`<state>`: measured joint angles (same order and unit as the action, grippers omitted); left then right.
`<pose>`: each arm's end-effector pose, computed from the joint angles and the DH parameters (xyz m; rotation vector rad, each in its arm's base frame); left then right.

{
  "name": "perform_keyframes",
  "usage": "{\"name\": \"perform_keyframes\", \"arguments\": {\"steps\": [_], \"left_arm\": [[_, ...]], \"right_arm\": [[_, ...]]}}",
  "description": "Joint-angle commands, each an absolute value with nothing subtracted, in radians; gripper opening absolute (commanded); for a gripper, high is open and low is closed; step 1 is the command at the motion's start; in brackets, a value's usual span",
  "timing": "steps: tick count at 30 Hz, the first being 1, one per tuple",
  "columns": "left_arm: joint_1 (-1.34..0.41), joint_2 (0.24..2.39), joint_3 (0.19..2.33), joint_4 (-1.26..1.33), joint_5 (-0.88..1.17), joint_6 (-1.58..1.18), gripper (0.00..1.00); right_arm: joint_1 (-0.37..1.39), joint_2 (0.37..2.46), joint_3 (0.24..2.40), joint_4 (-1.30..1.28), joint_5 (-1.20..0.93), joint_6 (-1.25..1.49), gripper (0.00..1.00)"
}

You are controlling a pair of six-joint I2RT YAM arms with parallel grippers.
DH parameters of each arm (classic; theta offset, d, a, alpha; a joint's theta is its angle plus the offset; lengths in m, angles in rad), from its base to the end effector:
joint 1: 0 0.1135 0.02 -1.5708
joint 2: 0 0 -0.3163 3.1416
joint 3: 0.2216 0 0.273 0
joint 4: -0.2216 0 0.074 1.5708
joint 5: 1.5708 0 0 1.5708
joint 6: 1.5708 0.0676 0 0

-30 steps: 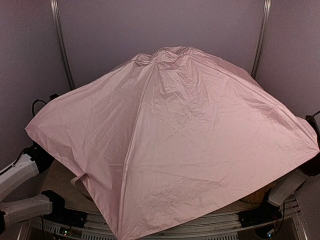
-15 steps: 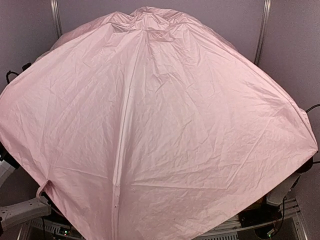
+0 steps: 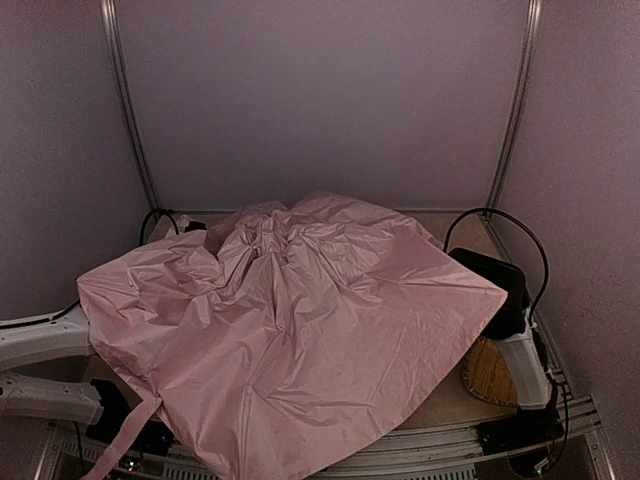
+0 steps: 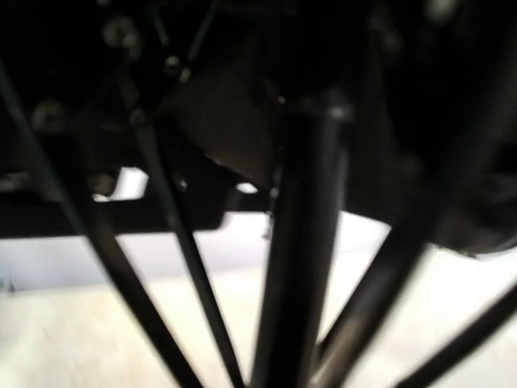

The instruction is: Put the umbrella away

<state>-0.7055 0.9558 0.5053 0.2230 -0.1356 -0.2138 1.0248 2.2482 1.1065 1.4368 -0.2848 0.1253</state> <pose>0.1892 -0.1491 0.2781 0.3487 1.7947 -0.5327 0.2520 0.4513 0.1831 -0.8249 1.1060 1.1569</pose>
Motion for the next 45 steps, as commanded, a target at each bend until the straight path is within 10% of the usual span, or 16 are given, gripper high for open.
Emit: {"name": "perform_keyframes", "arguments": {"steps": [1,28,45], "left_arm": [[-0.747,0.957,0.51,0.355,-0.136,-0.167,0.9],[-0.477,1.042,0.41,0.298,-0.197,-0.399,0.93],[-0.29,0.9,0.594,0.164,-0.354,-0.323,0.94]], "right_arm": [[1.036,2.182,1.085,1.461,-0.193,0.075,0.0],[0.908,1.317,1.115,0.89,-0.147,-0.122,0.0],[0.897,1.246,1.102,0.572,-0.406,-0.173,0.0]]}}
